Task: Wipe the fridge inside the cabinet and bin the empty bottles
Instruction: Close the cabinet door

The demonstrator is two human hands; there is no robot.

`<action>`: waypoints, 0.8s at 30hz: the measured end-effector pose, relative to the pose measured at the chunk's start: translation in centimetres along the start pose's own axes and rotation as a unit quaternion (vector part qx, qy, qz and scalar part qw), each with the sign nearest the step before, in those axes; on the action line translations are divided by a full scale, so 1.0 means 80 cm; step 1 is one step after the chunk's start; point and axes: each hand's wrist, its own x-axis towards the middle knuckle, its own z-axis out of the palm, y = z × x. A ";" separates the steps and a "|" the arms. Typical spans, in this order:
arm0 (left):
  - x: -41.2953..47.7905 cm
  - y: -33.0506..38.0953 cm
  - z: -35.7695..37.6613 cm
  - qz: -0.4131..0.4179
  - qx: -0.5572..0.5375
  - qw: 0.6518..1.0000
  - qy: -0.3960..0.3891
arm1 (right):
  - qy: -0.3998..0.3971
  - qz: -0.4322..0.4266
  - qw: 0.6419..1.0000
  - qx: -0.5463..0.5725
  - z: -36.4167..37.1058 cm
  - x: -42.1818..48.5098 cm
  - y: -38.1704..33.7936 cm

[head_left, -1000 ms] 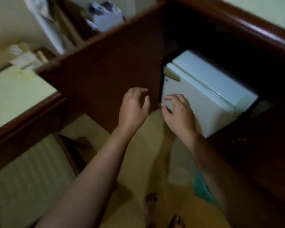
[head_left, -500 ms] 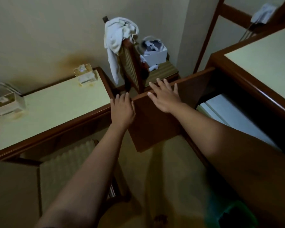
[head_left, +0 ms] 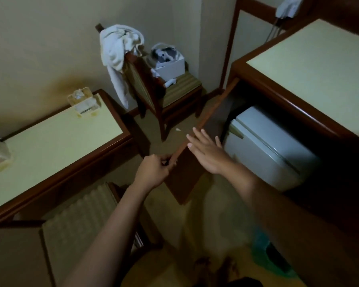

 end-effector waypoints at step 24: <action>0.052 0.271 0.332 0.435 0.117 0.893 -0.001 | 0.380 0.283 0.864 -0.171 0.027 -0.280 0.254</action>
